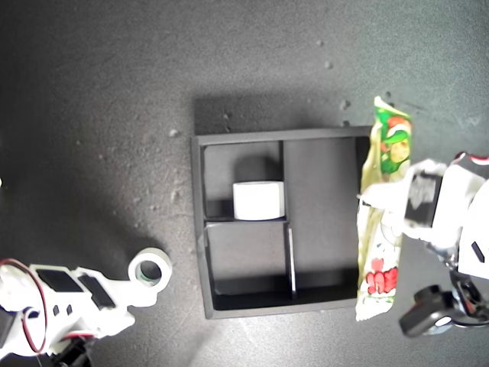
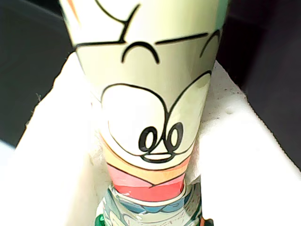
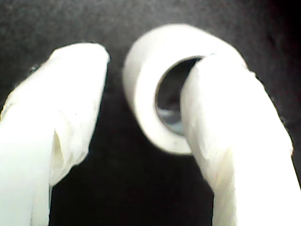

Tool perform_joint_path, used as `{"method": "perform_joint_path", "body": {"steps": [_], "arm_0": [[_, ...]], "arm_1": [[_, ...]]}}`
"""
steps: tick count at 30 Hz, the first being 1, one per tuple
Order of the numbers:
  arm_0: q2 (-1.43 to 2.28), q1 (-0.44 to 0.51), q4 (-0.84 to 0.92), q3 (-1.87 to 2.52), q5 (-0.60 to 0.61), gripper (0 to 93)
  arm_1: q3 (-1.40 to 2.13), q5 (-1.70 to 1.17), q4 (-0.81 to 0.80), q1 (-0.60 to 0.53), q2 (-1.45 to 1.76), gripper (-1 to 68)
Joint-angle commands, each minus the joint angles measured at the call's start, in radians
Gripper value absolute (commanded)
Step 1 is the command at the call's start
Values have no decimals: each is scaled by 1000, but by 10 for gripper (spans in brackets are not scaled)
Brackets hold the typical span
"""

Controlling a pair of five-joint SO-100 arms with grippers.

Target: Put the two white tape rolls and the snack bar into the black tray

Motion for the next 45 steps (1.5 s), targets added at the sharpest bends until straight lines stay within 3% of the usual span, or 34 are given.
{"method": "perform_joint_path", "body": {"steps": [1, 4, 11, 23, 34, 39, 43, 45], "arm_0": [[25, 5, -49, 11, 2, 118], [26, 5, -64, 43, -15, 118], [58, -6, -161, 163, -34, 119], [15, -35, -227, 158, 20, 120], [-89, -49, -235, 143, -8, 127], [-153, -67, -230, 130, -9, 78], [-166, -89, -230, 133, 0, 24], [-141, -97, -215, 135, 11, 3]], "arm_1": [[5, -156, -133, -6, 0, -5], [-32, -229, -196, -17, -46, -5], [-273, -264, -127, -38, -259, -5], [-201, -238, -129, -43, -275, -5], [-166, -225, -137, -41, -275, -4], [-107, -201, -172, -12, -275, 0], [-63, -183, -178, 11, -275, 172], [-58, -179, -166, 14, -275, 177]]}}
